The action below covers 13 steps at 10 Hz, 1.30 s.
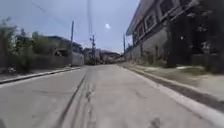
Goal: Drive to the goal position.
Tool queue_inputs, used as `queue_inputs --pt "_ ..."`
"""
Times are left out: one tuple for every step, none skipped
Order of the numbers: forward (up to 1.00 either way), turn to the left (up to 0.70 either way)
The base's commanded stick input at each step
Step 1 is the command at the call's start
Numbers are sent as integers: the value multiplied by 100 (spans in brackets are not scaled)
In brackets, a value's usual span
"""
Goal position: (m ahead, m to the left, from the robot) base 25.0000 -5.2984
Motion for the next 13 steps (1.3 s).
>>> queue_inputs --pt "100 1" --pt "100 1" --pt "100 1" --pt "100 1" --pt "100 0" --pt "100 -36" --pt "100 -39" --pt "100 -39" --pt "100 -39" --pt "100 -38" --pt "100 -8" --pt "100 1" --pt "100 1"
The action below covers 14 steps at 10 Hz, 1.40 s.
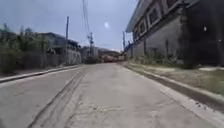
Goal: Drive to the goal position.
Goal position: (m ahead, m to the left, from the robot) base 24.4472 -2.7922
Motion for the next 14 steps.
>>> queue_inputs --pt "100 1" --pt "100 1" --pt "100 1" --pt "100 1" --pt "100 1" --pt "100 1" --pt "100 1" --pt "100 1" --pt "100 1" --pt "100 1" --pt "100 1" --pt "100 1" --pt "100 1" --pt "100 1"
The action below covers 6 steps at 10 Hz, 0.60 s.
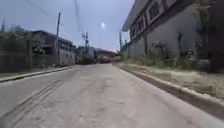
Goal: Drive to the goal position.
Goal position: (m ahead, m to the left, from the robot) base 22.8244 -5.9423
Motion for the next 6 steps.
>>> queue_inputs --pt "100 1" --pt "100 1" --pt "100 1" --pt "100 1" --pt "100 1" --pt "100 1"
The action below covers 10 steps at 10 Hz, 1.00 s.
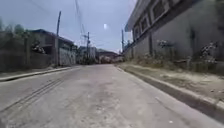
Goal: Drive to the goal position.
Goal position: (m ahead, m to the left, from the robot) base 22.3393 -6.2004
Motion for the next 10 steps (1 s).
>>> queue_inputs --pt "100 1" --pt "100 1" --pt "100 1" --pt "100 1" --pt "100 1" --pt "100 1" --pt "100 1" --pt "100 1" --pt "100 1" --pt "100 1"
